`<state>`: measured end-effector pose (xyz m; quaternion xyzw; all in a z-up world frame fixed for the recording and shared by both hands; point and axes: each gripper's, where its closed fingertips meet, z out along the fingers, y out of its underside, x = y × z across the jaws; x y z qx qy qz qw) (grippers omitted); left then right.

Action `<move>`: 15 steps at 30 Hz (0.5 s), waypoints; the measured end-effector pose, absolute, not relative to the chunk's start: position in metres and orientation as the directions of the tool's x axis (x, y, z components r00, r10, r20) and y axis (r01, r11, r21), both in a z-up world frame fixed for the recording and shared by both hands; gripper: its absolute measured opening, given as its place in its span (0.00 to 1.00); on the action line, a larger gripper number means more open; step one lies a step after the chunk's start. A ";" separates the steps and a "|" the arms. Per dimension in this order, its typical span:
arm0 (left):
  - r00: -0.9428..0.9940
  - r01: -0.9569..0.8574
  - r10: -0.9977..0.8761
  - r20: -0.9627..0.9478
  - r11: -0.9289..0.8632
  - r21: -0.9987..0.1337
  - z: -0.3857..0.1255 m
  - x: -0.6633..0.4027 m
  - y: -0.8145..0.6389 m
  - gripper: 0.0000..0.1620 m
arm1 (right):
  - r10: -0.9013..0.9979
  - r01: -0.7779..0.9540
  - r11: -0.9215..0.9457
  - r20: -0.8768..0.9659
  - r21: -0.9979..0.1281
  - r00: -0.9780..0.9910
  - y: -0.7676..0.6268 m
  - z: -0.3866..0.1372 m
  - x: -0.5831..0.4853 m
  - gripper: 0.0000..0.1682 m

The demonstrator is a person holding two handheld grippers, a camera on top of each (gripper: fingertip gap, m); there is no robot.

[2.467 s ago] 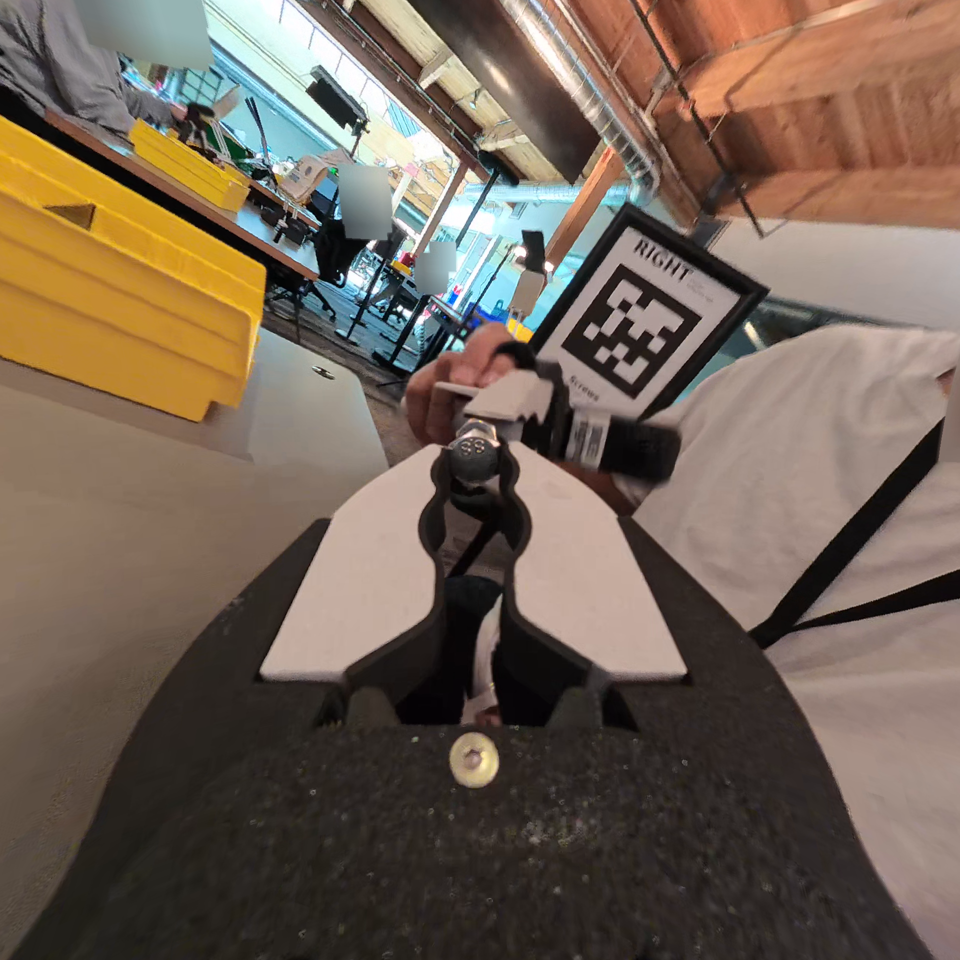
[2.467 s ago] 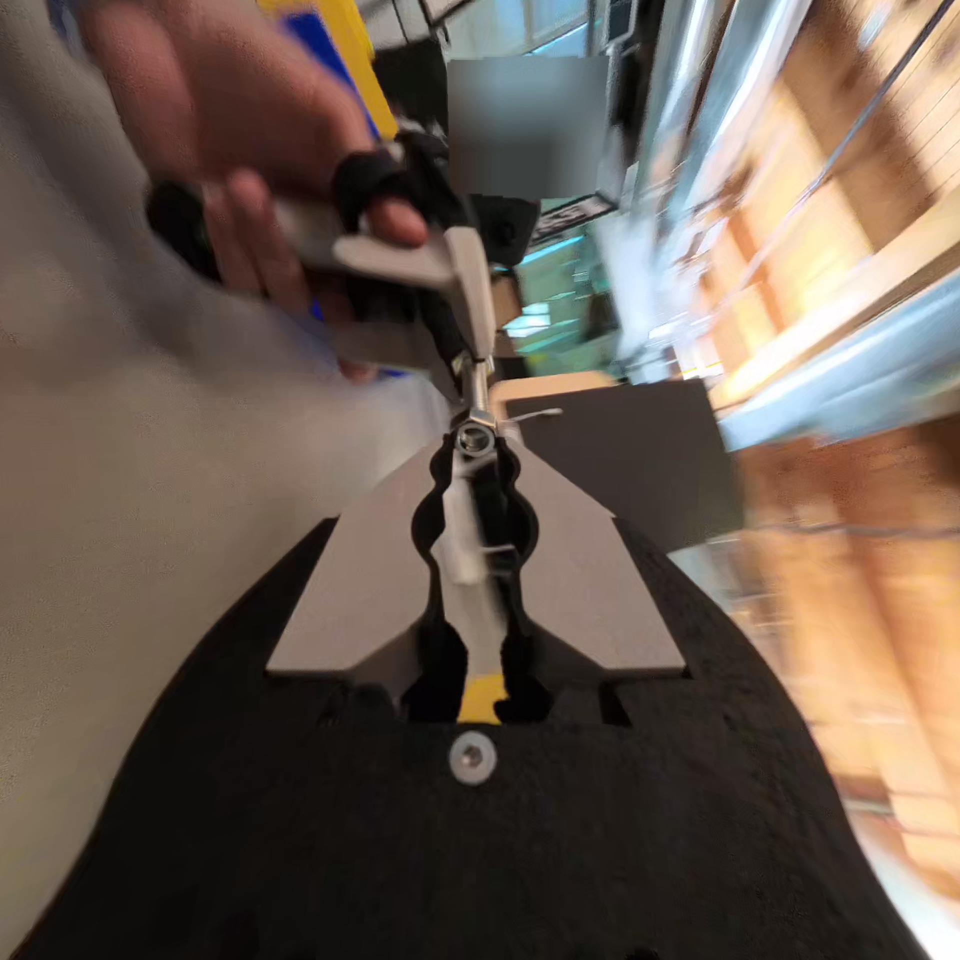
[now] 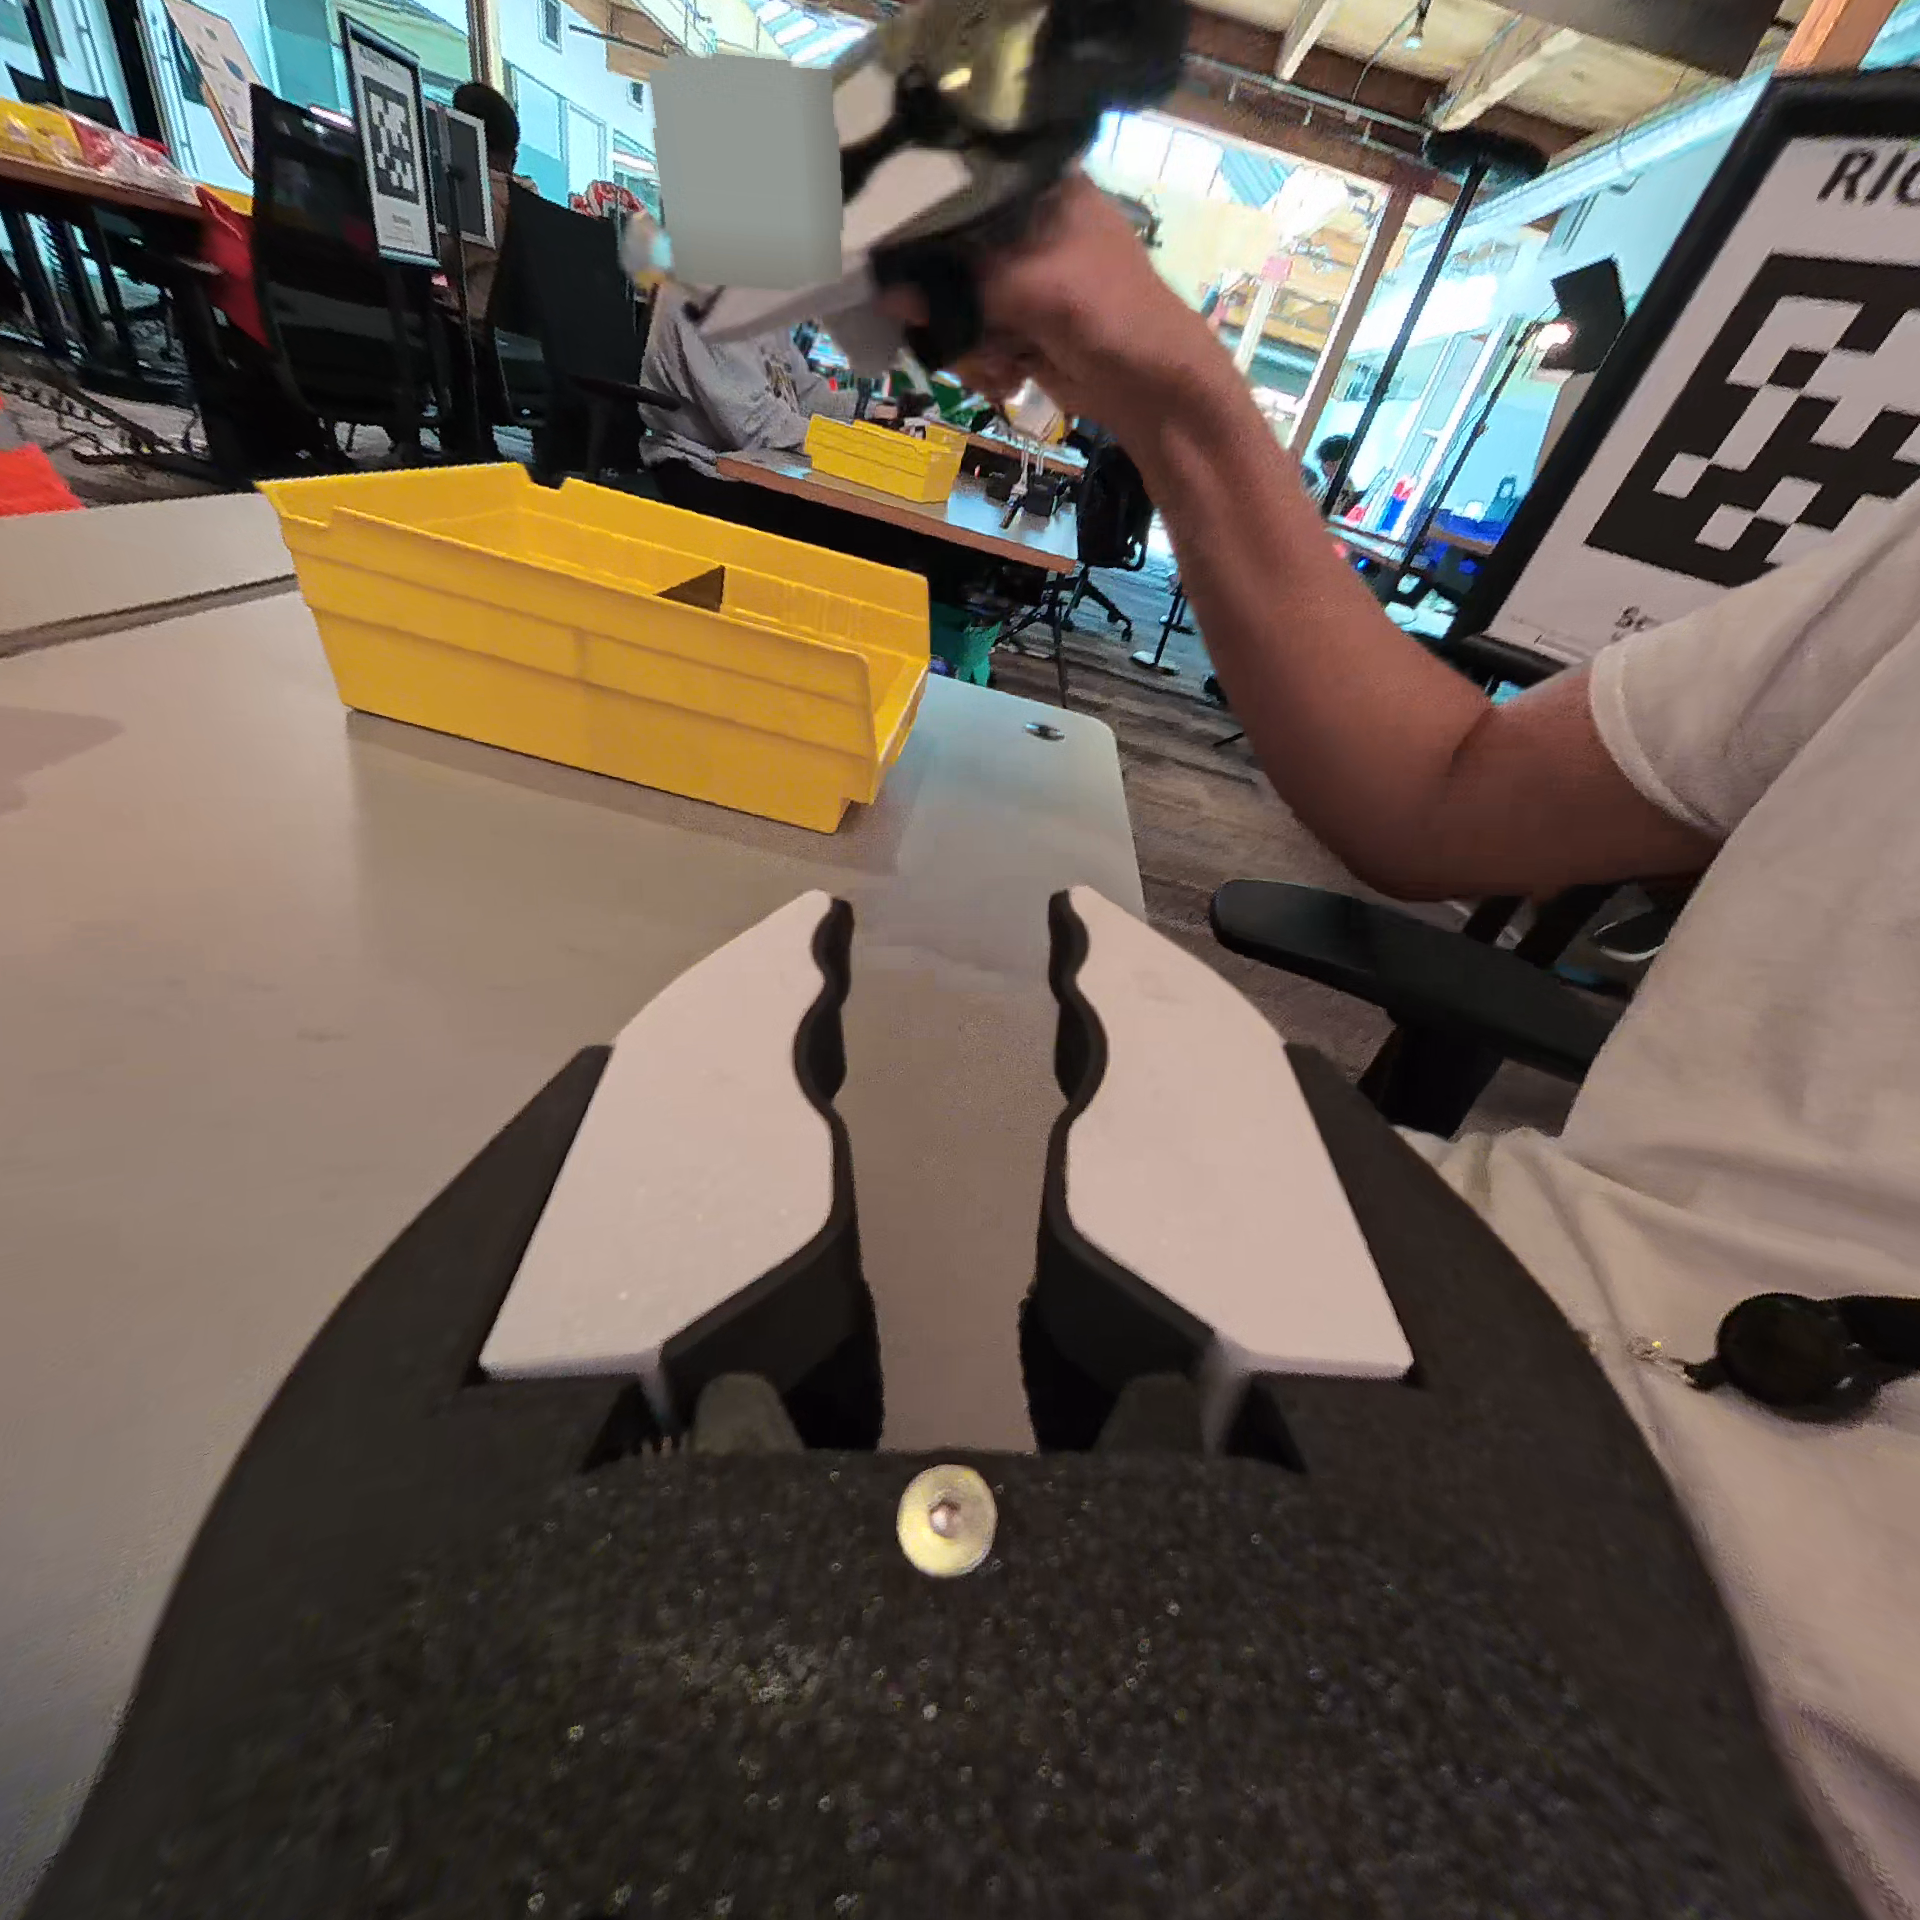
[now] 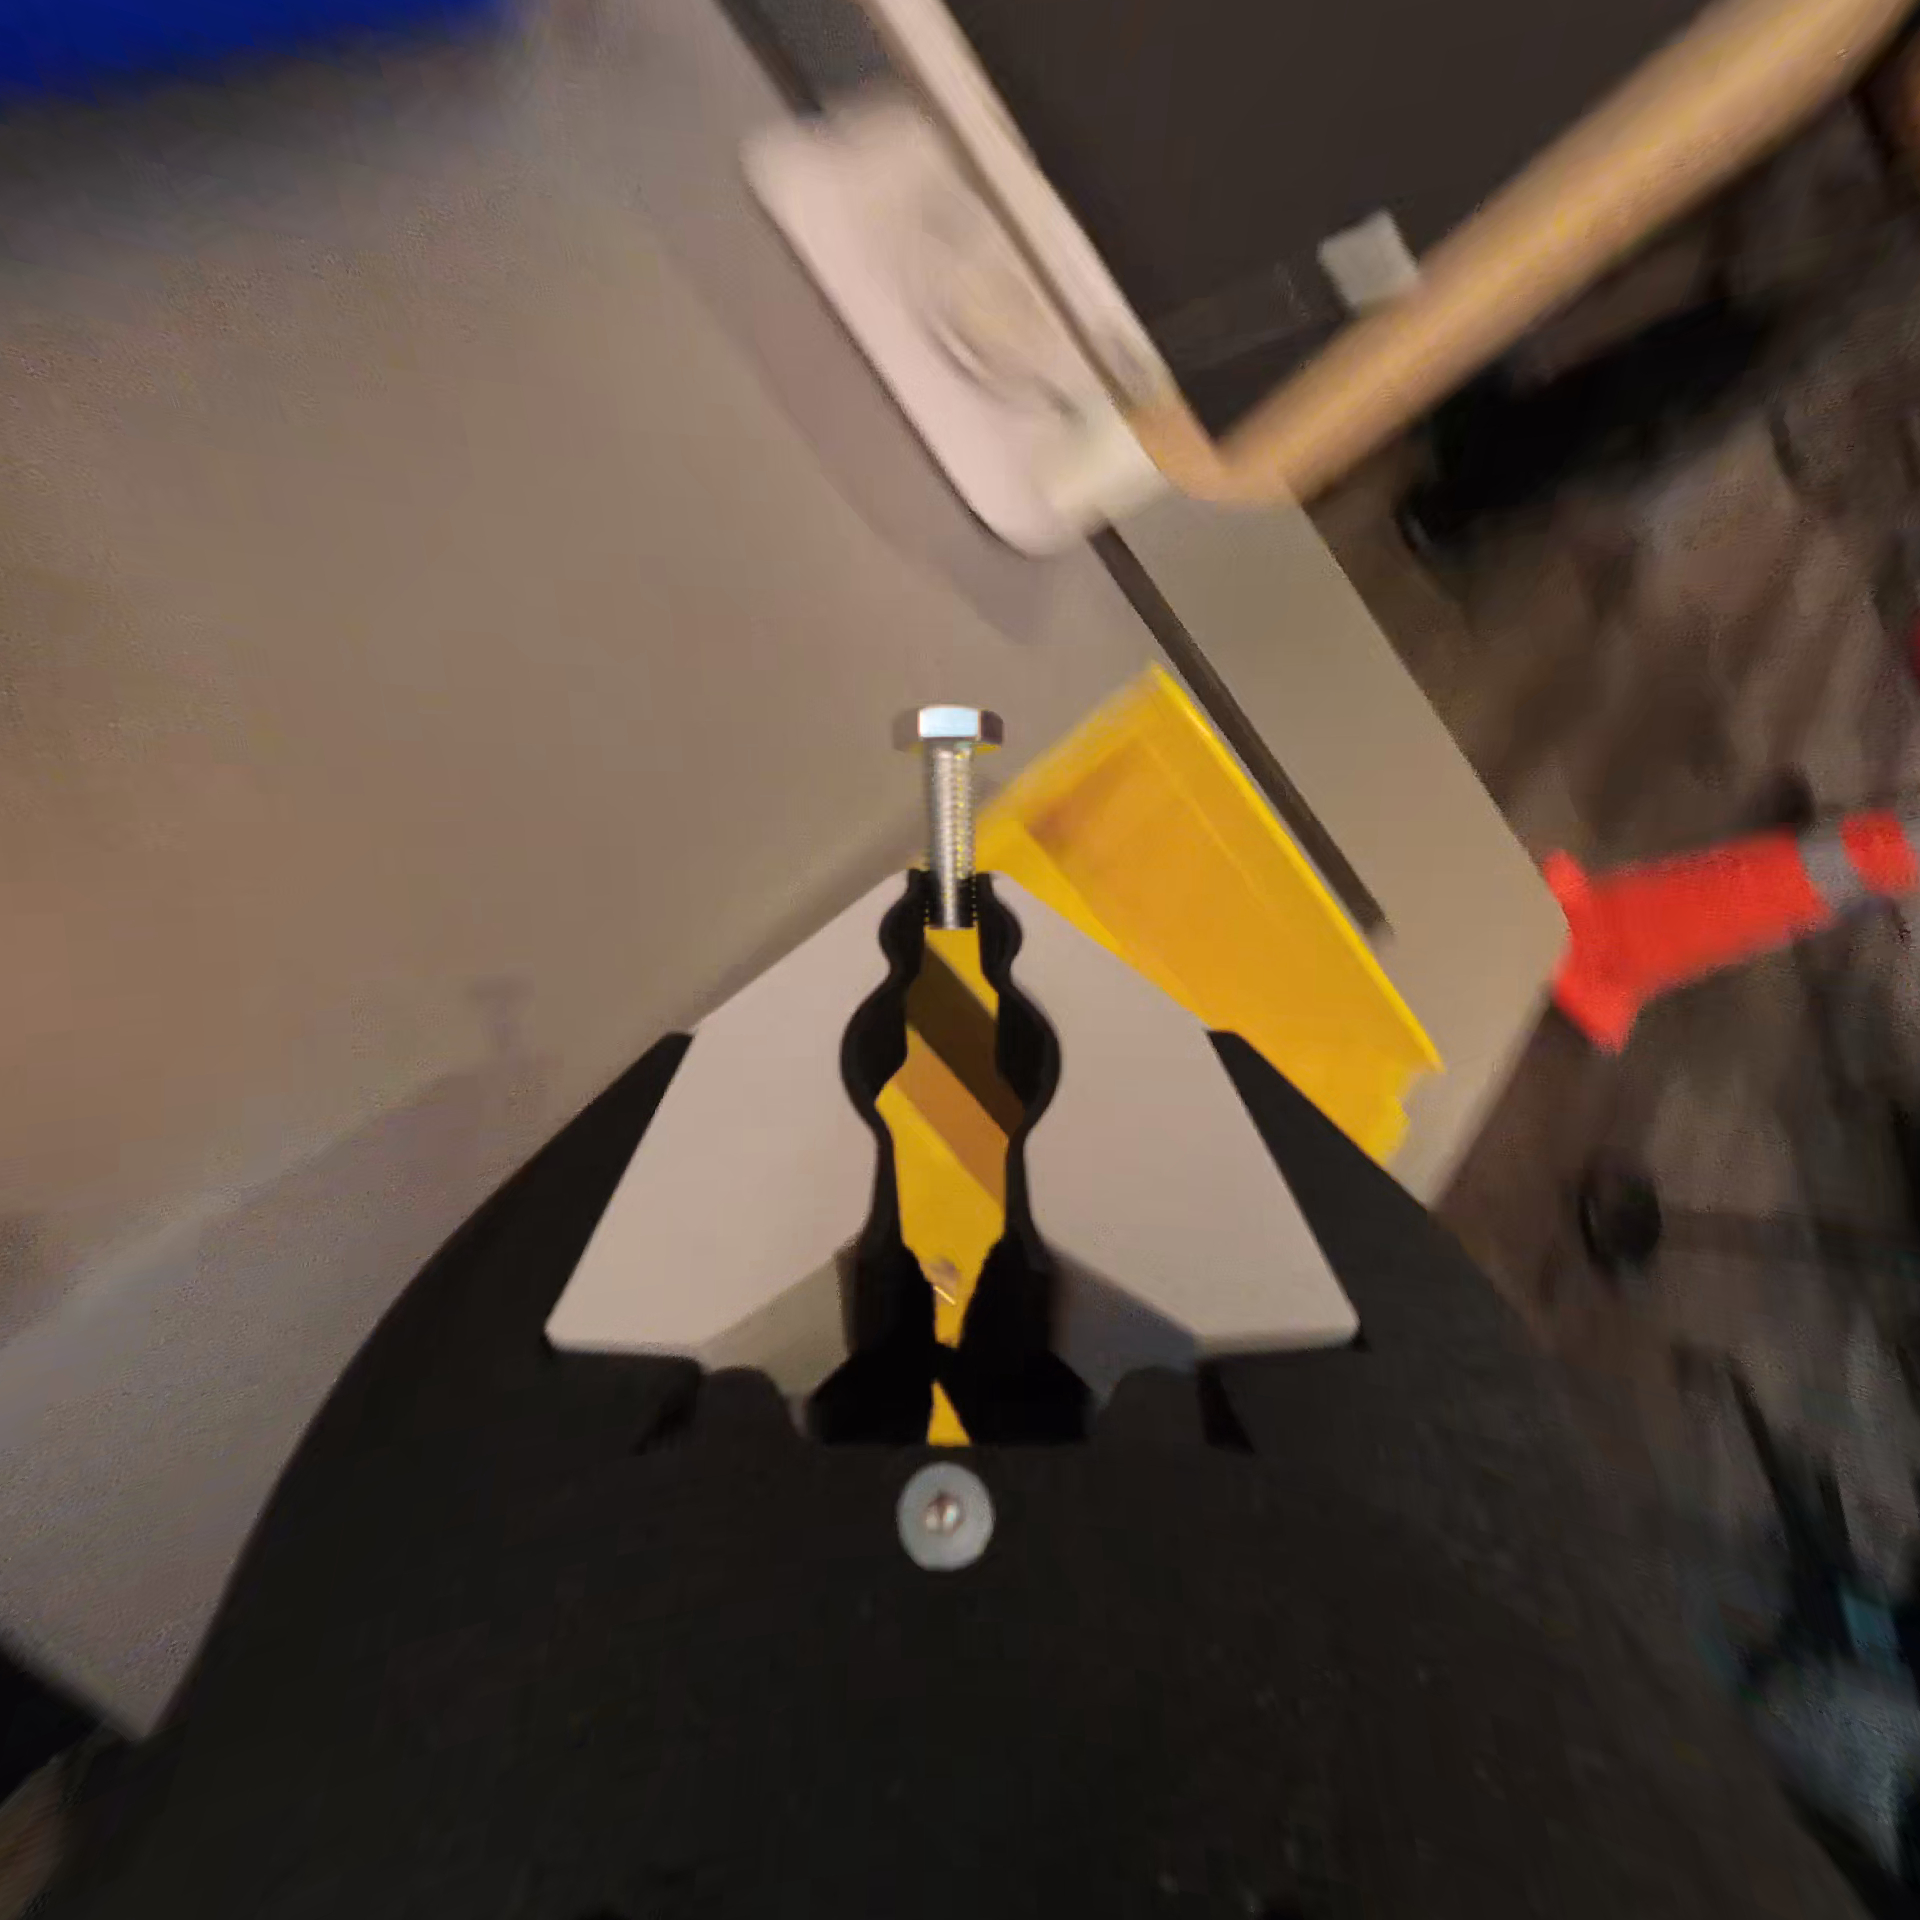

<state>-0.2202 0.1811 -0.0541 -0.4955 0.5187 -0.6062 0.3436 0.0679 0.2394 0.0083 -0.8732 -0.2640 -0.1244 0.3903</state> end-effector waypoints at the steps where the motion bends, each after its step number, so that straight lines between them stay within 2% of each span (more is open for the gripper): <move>1: -0.276 -0.093 -0.927 0.254 -0.237 -0.967 -0.053 -0.220 0.181 0.22 | 0.281 0.491 -0.647 0.416 -0.584 0.865 0.249 -0.004 0.112 0.05; 3: -0.278 -0.089 -0.926 0.256 -0.241 -0.967 -0.053 -0.218 0.182 0.22 | 0.191 0.340 -0.800 0.328 -0.495 0.925 0.266 -0.045 0.177 0.05; 6: -0.273 -0.107 -0.931 0.243 -0.222 -0.969 -0.056 -0.216 0.182 0.21 | 0.101 0.143 -0.931 0.140 -0.336 0.985 0.282 -0.111 0.218 0.05; 10: -0.274 -0.131 -0.933 0.233 -0.203 -0.970 -0.060 -0.213 0.179 0.21 | -0.002 0.028 -0.988 0.193 -0.151 0.981 0.291 -0.163 0.254 0.05; 14: -0.275 -0.186 -0.933 0.233 -0.186 -0.965 -0.071 -0.212 0.176 0.21 | -0.039 -0.033 -0.999 0.142 -0.040 0.989 0.289 -0.191 0.255 0.05; 15: -0.271 -0.200 -0.935 0.229 -0.178 -0.963 -0.074 -0.212 0.176 0.21 | -0.054 -0.047 -0.997 0.139 -0.056 0.989 0.291 -0.190 0.255 0.05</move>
